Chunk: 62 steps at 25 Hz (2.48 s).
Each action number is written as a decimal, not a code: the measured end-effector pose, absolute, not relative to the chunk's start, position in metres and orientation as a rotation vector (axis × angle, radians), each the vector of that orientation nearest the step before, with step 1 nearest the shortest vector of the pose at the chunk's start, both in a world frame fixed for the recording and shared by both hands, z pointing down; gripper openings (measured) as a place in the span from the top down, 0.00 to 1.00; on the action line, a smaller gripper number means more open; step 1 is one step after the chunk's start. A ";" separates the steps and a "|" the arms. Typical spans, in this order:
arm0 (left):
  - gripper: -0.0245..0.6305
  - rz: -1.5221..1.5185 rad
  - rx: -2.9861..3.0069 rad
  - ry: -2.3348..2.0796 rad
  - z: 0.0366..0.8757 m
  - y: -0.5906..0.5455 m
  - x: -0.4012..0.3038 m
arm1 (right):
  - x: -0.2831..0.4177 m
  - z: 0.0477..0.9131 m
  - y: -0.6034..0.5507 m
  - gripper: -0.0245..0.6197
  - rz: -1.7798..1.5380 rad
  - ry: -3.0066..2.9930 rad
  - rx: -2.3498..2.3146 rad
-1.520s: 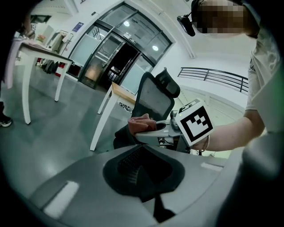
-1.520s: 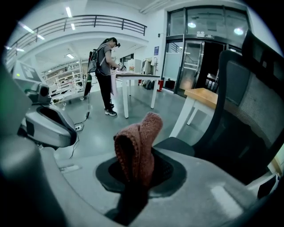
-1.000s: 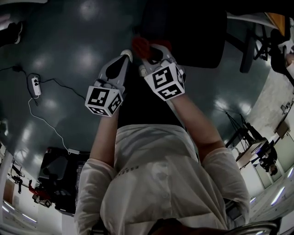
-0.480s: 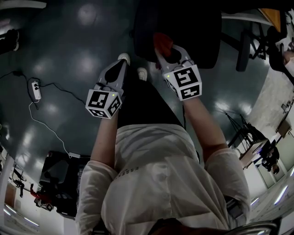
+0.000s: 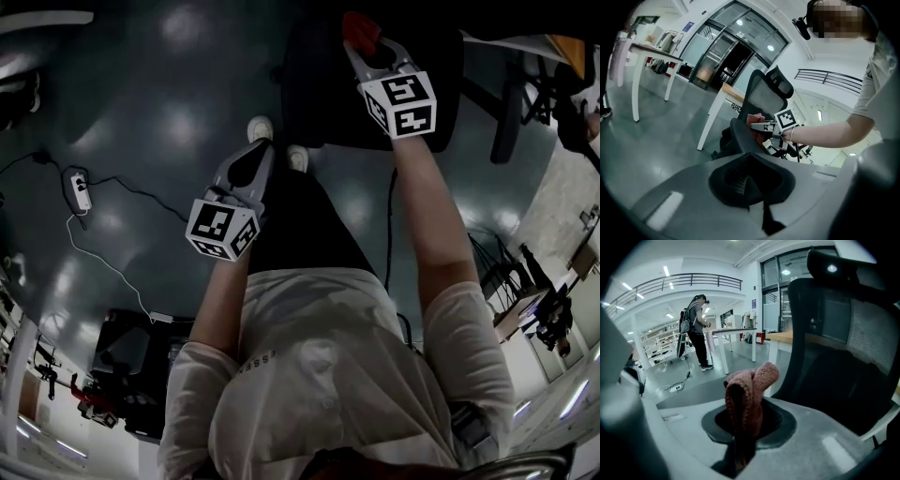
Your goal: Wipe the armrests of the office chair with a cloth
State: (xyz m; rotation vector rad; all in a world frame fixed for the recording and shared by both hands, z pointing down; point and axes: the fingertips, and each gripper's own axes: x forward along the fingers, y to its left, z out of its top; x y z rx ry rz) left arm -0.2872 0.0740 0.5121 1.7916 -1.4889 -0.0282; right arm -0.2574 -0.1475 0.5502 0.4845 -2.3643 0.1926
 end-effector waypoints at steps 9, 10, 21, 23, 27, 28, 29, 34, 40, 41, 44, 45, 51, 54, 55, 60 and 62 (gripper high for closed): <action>0.94 -0.021 1.814 -1.449 0.518 0.067 -0.297 | -0.265 0.570 -0.142 0.89 0.226 -2.429 0.267; 0.94 -0.015 1.815 -1.444 0.519 0.068 -0.296 | -0.263 0.570 -0.136 0.89 0.219 -2.429 0.245; 0.94 -0.006 1.838 -1.449 0.515 0.078 -0.275 | -0.227 0.574 -0.061 0.89 0.222 -2.412 0.131; 0.94 -0.014 1.844 -1.456 0.512 0.081 -0.270 | -0.222 0.572 -0.047 0.89 0.229 -2.411 0.118; 0.94 -0.027 1.853 -1.470 0.508 0.086 -0.255 | -0.213 0.571 -0.027 0.89 0.245 -2.418 0.115; 0.94 -0.030 1.855 -1.472 0.507 0.088 -0.250 | -0.211 0.571 -0.023 0.89 0.247 -2.418 0.113; 0.94 -0.033 1.855 -1.474 0.507 0.090 -0.247 | -0.210 0.570 -0.017 0.89 0.247 -2.417 0.109; 0.94 -0.045 1.854 -1.483 0.504 0.108 -0.231 | -0.198 0.573 0.017 0.89 0.249 -2.379 0.093; 0.94 -0.049 1.853 -1.504 0.498 0.124 -0.222 | -0.186 0.581 0.060 0.89 0.316 -2.295 0.110; 0.94 -0.050 1.857 -1.503 0.497 0.125 -0.222 | -0.185 0.582 0.064 0.89 0.335 -2.285 0.116; 0.94 -0.058 1.868 -1.520 0.496 0.125 -0.226 | -0.185 0.586 0.076 0.89 0.378 -2.261 0.126; 0.94 -0.061 1.866 -1.532 0.496 0.125 -0.229 | -0.187 0.587 0.080 0.89 0.397 -2.259 0.129; 0.94 -0.076 1.804 -1.584 0.502 0.137 -0.243 | -0.204 0.589 0.087 0.89 0.554 -2.245 0.251; 0.94 -0.080 1.771 -1.606 0.506 0.146 -0.250 | -0.215 0.591 0.092 0.89 0.592 -2.225 0.280; 0.94 -0.084 1.758 -1.616 0.507 0.148 -0.253 | -0.220 0.591 0.095 0.89 0.599 -2.228 0.269; 0.94 -0.106 1.708 -1.655 0.511 0.153 -0.268 | -0.253 0.587 0.104 0.89 0.602 -2.254 0.198; 0.94 -0.107 1.701 -1.664 0.510 0.153 -0.274 | -0.267 0.583 0.105 0.89 0.603 -2.265 0.157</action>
